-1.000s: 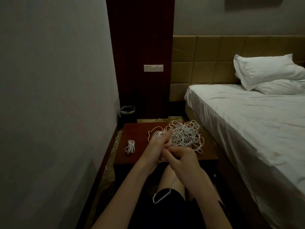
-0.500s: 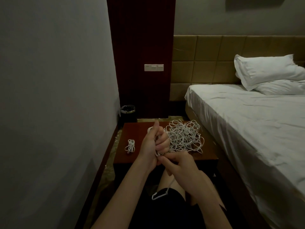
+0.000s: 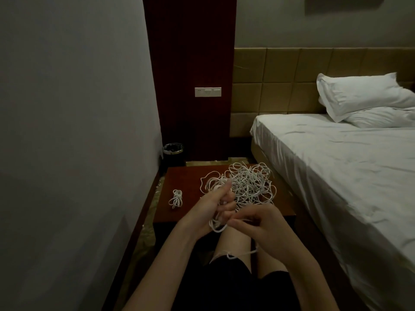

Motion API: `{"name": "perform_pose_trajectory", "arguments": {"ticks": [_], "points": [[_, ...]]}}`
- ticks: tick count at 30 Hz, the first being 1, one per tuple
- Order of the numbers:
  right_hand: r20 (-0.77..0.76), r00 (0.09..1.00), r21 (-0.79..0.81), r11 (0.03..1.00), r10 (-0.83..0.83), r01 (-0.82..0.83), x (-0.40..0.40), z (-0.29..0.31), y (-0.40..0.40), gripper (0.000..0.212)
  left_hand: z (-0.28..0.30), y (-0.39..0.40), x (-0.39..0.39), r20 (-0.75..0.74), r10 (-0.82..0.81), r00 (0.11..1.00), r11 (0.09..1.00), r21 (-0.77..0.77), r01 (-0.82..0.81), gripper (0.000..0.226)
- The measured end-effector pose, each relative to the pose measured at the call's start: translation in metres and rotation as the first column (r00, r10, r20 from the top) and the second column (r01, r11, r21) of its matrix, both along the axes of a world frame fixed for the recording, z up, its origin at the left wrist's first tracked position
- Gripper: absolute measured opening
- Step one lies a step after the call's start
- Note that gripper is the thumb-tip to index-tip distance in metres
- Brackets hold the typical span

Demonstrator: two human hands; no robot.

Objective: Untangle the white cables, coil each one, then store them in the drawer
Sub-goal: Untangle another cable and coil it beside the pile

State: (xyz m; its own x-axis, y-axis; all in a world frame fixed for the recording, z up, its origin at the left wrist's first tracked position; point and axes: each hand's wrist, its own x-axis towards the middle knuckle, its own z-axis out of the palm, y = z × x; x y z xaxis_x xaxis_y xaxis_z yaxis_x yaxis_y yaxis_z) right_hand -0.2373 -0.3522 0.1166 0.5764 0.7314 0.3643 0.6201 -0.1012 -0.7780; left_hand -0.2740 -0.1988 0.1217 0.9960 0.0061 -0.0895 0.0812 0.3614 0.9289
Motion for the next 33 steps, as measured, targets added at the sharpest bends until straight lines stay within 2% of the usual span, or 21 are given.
{"name": "perform_pose_trajectory", "arguments": {"ticks": [3, 5, 9, 13, 16, 19, 20, 23, 27, 30, 33], "points": [[0.169, 0.984, -0.141, 0.987, -0.052, 0.076, 0.0, 0.001, 0.002, 0.009, -0.005, -0.004, 0.003, -0.049, 0.066, 0.997, 0.998, 0.02, -0.065, 0.047], [0.225, 0.972, -0.195, 0.974, -0.07, 0.115, 0.002, -0.002, 0.005, 0.011, -0.005, -0.003, 0.002, -0.063, 0.055, 0.996, 0.998, 0.045, -0.052, 0.047], [0.272, 0.952, -0.112, 0.978, -0.143, 0.178, 0.0, -0.007, 0.008, 0.01, 0.002, -0.007, 0.0, -0.071, 0.04, 0.997, 0.984, 0.175, -0.027, 0.048], [0.286, 0.927, -0.043, 0.963, -0.242, 0.265, -0.002, -0.008, 0.008, 0.005, 0.007, -0.009, -0.002, -0.111, 0.016, 0.994, 0.94, 0.341, 0.023, 0.039], [0.181, 0.953, -0.04, 0.967, -0.242, 0.253, 0.0, -0.007, 0.003, 0.017, 0.006, -0.007, -0.006, -0.145, -0.053, 0.988, 0.911, 0.399, 0.108, 0.036], [-0.054, 0.987, -0.064, 0.987, -0.149, 0.145, 0.011, -0.009, -0.011, 0.01, 0.003, -0.001, -0.007, -0.164, -0.09, 0.982, 0.909, 0.391, 0.148, 0.034], [-0.081, 0.984, -0.067, 0.986, -0.156, 0.151, 0.016, -0.01, -0.017, 0.008, 0.003, 0.002, -0.007, -0.16, -0.092, 0.983, 0.912, 0.384, 0.147, 0.034], [-0.036, 0.974, -0.066, 0.973, -0.224, 0.221, 0.021, -0.014, -0.023, 0.006, 0.006, 0.01, -0.009, -0.171, -0.122, 0.978, 0.904, 0.388, 0.181, 0.037], [-0.057, 0.958, 0.103, 0.953, -0.281, 0.286, 0.013, -0.014, -0.012, 0.009, 0.003, 0.004, -0.011, -0.176, -0.276, 0.945, 0.854, 0.405, 0.325, 0.041], [-0.181, 0.947, 0.164, 0.941, -0.266, 0.296, 0.009, -0.018, -0.001, 0.009, 0.002, 0.003, -0.009, -0.101, -0.22, 0.97, 0.927, 0.288, 0.24, 0.041], [-0.326, 0.927, 0.237, 0.933, -0.187, 0.272, 0.007, -0.014, 0.002, 0.01, 0.002, 0.008, -0.007, 0.017, -0.034, 0.999, 0.989, 0.146, 0.031, 0.04]]}}
